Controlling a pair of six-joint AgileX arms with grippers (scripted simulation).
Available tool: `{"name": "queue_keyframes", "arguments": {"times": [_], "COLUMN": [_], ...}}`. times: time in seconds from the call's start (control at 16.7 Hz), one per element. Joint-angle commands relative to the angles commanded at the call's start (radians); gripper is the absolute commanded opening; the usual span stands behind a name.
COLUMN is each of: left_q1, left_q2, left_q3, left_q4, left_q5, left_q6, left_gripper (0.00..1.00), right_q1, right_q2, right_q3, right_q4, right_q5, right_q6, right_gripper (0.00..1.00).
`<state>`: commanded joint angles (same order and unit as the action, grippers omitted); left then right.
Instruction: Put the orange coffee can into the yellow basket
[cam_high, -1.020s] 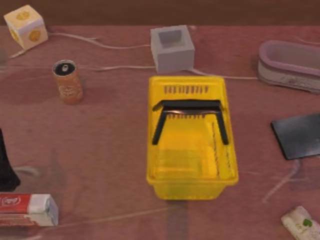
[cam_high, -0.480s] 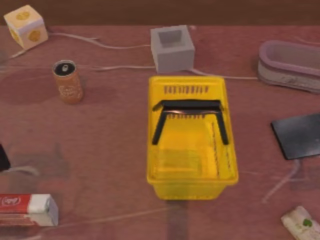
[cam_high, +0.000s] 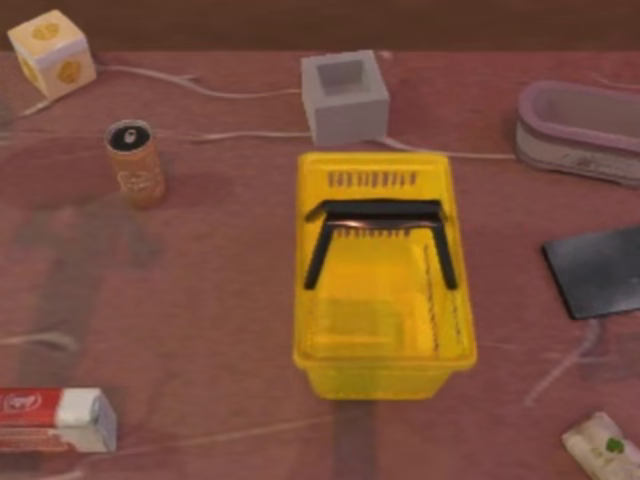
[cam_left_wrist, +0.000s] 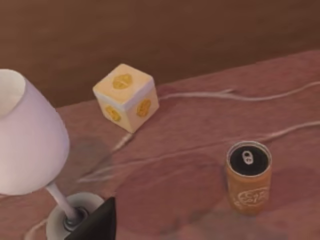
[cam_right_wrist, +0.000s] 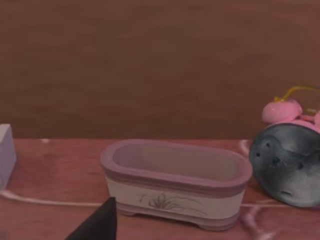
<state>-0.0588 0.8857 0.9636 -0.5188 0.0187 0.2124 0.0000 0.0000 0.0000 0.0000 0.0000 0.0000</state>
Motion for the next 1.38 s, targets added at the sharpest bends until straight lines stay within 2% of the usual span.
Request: {"name": "queue_keyframes", "arguments": {"times": [0.84, 1.14, 1.38], "left_q1": [-0.061, -0.074, -0.08], "left_q2": [1.415, 1.759, 1.899], "left_q3": [1.438, 1.782, 1.922], "left_q4": [-0.852, -1.059, -1.142], "left_q5": [-0.004, -0.007, -0.009], "left_q6": [0.353, 0.439, 0.474], "left_gripper": [1.0, 1.0, 1.0], "right_q1": [0.0, 0.0, 0.0], "right_q2": [0.0, 0.0, 0.0], "right_q3": [0.0, 0.0, 0.0], "right_q4": [0.0, 0.0, 0.0], "right_q5": [0.0, 0.0, 0.0], "right_q6": [0.0, 0.0, 0.0], "right_gripper": [1.0, 1.0, 1.0]}}
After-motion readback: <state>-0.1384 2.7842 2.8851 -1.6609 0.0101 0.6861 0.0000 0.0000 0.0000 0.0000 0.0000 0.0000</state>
